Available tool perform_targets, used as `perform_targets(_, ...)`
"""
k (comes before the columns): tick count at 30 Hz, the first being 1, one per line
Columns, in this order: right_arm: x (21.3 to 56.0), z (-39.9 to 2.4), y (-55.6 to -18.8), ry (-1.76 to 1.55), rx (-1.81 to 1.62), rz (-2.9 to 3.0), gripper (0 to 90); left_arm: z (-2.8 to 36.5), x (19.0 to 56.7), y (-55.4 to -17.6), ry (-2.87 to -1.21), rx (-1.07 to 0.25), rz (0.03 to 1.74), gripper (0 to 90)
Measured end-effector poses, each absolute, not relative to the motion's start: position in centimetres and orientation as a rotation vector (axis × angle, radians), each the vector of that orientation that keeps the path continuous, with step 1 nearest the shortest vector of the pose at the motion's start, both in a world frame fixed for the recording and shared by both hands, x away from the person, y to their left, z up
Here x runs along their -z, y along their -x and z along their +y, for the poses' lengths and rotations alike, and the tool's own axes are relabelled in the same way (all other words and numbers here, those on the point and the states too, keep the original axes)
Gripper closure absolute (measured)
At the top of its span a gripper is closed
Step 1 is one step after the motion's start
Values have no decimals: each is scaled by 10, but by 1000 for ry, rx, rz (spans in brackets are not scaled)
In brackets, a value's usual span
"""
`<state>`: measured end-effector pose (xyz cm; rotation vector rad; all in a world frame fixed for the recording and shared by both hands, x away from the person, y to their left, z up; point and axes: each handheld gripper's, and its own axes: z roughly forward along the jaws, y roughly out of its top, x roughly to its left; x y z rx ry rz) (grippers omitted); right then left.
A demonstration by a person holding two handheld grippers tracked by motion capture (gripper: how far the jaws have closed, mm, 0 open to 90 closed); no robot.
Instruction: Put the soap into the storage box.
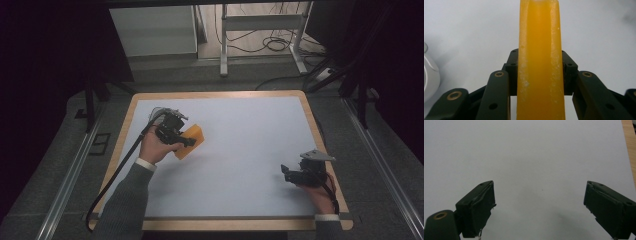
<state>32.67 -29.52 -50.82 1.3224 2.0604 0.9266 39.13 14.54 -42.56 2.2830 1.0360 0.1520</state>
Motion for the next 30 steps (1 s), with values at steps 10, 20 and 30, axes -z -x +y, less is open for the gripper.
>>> perform_targets(10, 509, -296, -328, -1326, -924, 2061, 102, 155, 414, -409, -2236, -153, 1067, 613)
perform_targets(20, 510, -296, -329, -1329, -924, 2061, 103, 159, 414, -424, -2227, -157, 1093, 613)
perform_targets(30, 508, -298, -331, -1335, -930, 2053, 102, 165, 410, -437, -2198, -137, 1130, 613)
